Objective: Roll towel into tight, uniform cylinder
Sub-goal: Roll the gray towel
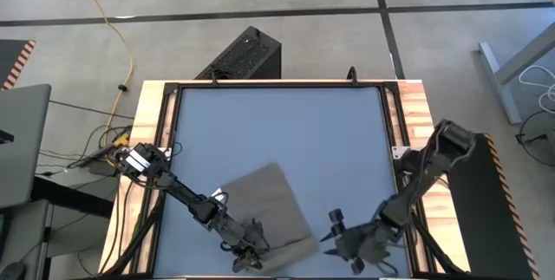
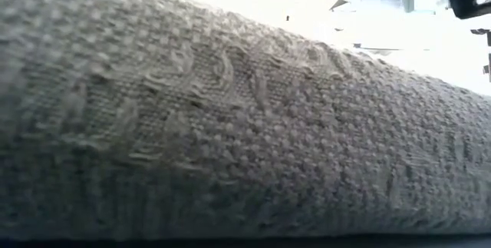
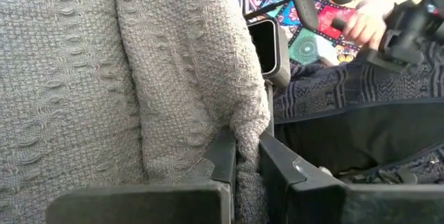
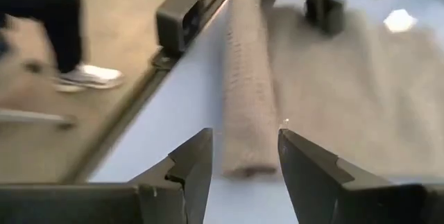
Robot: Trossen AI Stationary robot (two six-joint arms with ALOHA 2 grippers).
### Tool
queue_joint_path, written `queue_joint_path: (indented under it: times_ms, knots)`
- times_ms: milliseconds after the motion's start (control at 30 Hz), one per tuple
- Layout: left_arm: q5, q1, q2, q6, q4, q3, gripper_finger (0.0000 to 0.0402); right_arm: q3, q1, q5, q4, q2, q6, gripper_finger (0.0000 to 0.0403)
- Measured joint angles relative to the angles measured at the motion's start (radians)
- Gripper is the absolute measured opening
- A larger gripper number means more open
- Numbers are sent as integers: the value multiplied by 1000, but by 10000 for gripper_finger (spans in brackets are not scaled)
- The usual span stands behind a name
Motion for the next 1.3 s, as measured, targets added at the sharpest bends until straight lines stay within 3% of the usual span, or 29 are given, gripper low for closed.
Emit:
queue_joint_path:
  times_ms: [100,233,700,833,1067,1167,1300]
  knots:
    - [-17,0,0,-13,2,0,16,0,13,83,87,71,-81,190]
    - [-30,0,0,-20,4,0,16,6,4,89,150,149,-101,190]
    - [-26,-6,1,15,11,-1,17,78,-31,175,153,327,-172,190]
    - [-22,-23,2,78,10,-1,37,89,-53,182,152,341,-173,170]
    - [28,-27,-2,136,2,-1,99,90,-95,22,137,330,-125,31]
    - [87,-14,-27,147,-48,2,109,91,-114,-81,130,325,-32,27]
    - [72,-11,-86,173,-188,-2,108,92,-157,-305,108,287,168,35]
